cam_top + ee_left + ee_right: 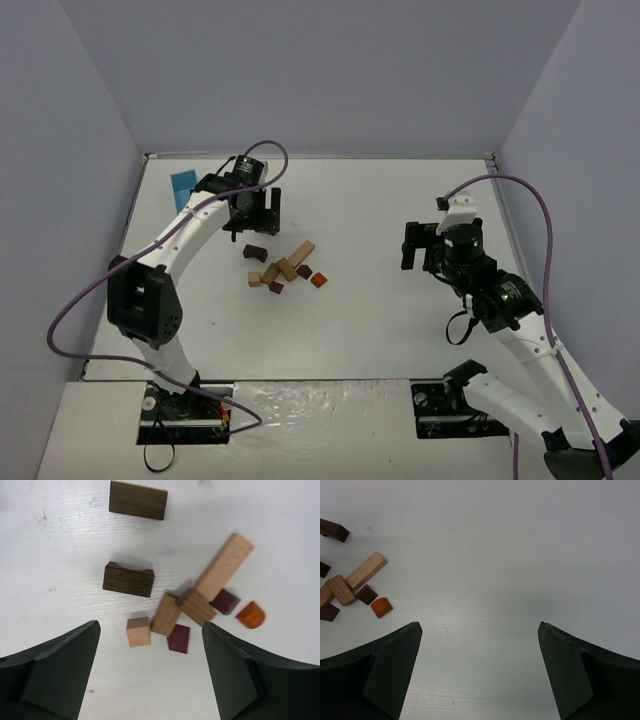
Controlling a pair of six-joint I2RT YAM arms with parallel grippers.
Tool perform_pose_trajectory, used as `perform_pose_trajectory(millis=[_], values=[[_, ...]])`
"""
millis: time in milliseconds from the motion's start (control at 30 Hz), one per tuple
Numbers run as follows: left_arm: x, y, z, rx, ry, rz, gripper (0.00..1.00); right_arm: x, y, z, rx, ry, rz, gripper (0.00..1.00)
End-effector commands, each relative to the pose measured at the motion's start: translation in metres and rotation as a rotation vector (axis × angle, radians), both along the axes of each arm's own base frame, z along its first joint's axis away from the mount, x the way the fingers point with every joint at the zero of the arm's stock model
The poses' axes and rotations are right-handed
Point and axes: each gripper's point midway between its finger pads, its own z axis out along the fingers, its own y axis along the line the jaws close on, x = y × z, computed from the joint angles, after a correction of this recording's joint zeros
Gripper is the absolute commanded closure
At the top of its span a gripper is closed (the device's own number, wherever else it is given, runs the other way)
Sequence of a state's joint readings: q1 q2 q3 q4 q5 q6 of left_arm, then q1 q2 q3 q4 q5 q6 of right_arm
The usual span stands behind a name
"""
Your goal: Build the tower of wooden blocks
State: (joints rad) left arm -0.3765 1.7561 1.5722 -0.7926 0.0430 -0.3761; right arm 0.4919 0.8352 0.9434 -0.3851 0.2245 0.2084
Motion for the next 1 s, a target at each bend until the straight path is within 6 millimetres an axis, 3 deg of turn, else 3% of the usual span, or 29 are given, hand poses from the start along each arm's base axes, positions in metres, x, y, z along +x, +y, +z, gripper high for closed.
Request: perform_pose_trajectory(millis=[0, 200, 367, 767, 967], values=[[-0.026, -0.029, 0.034, -0.044, -0.093, 0.091, 0.19, 0.008, 0.000, 0.034, 0.056, -0.104, -0.035, 0.00], [-0.045, -0.047, 0.008, -0.038, -0.069, 0.255, 0.20, 0.004, -0.001, 0.036, 0.096, -0.113, -0.047, 0.00], [-0.053, -0.057, -0.020, -0.041, -0.024, 0.396, 0.27, 0.002, 0.001, 0.023, 0.104, -0.084, -0.050, 0.00], [-0.045, -0.080, -0.053, -0.037, -0.004, 0.563, 0.34, -0.016, 0.005, 0.017, 0.166, -0.091, 0.003, 0.00], [-0.045, -0.075, -0.066, -0.002, 0.003, 0.628, 0.39, -0.019, 0.008, 0.021, 0.175, -0.101, 0.027, 0.00]])
